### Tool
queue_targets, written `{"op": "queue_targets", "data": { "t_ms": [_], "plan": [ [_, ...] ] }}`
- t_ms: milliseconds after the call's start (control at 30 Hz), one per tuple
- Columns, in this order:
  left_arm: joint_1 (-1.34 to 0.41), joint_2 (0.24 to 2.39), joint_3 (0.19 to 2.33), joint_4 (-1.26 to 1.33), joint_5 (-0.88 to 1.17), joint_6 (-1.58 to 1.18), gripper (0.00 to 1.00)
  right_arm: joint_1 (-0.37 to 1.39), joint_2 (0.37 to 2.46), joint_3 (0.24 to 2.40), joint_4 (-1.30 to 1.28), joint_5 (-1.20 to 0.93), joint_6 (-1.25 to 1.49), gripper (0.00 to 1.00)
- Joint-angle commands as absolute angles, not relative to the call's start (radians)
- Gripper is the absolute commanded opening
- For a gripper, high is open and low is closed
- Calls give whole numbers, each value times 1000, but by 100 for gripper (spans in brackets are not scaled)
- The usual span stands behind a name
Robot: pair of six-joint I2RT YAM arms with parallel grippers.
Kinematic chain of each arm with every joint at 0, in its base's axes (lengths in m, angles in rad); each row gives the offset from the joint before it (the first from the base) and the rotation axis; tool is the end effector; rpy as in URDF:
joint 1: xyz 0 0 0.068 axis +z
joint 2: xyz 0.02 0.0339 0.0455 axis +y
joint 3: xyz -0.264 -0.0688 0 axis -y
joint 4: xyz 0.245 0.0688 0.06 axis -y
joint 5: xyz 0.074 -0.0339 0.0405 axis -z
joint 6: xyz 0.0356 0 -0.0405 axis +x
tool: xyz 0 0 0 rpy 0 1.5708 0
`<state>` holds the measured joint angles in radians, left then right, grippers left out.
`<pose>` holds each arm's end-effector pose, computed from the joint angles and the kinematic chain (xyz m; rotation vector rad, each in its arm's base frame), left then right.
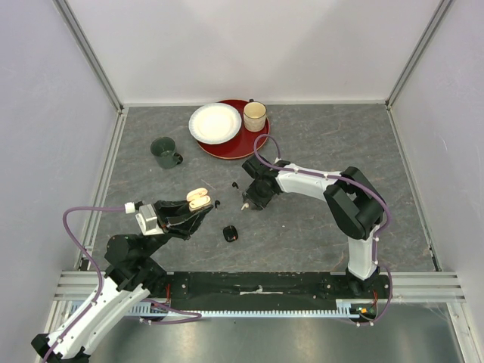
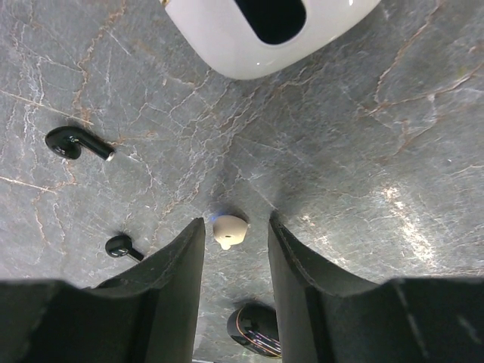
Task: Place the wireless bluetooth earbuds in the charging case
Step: Pick up the earbud from the center of the board.
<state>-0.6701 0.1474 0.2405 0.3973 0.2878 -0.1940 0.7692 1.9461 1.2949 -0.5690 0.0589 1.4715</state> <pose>0.0663 -0.0654 0.2857 0.5255 1.0215 -0.9266 0.2785 0.2667 0.1555 1.0139 2.7236 0.4261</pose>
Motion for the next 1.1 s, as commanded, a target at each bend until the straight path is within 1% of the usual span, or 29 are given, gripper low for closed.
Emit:
{"op": "queue_targets", "data": {
  "t_ms": [0, 233, 533, 667, 833, 967, 1033, 1067],
  "plan": [
    [-670, 149, 265, 420, 264, -161, 2, 765, 1970, 1330, -569, 55, 1488, 46],
    [-670, 158, 265, 426, 267, -161, 2, 765, 1982, 1327, -560, 43, 1483, 45],
    [-670, 158, 262, 426, 264, -164, 2, 765, 1985, 1321, -555, 35, 1480, 41],
    [-670, 163, 264, 428, 265, -164, 2, 765, 1985, 1316, -555, 44, 1482, 34],
    [-670, 161, 262, 428, 267, -166, 2, 765, 1980, 1296, -555, 51, 1482, 30],
    [-672, 158, 261, 426, 265, -172, 2, 767, 1968, 1293, -555, 77, 1439, 21],
    [-670, 158, 262, 426, 267, -173, 2, 765, 1957, 1292, -554, 95, 1382, 19],
    [-670, 160, 262, 426, 267, -173, 2, 765, 1950, 1293, -554, 101, 1358, 16]
  ]
}}
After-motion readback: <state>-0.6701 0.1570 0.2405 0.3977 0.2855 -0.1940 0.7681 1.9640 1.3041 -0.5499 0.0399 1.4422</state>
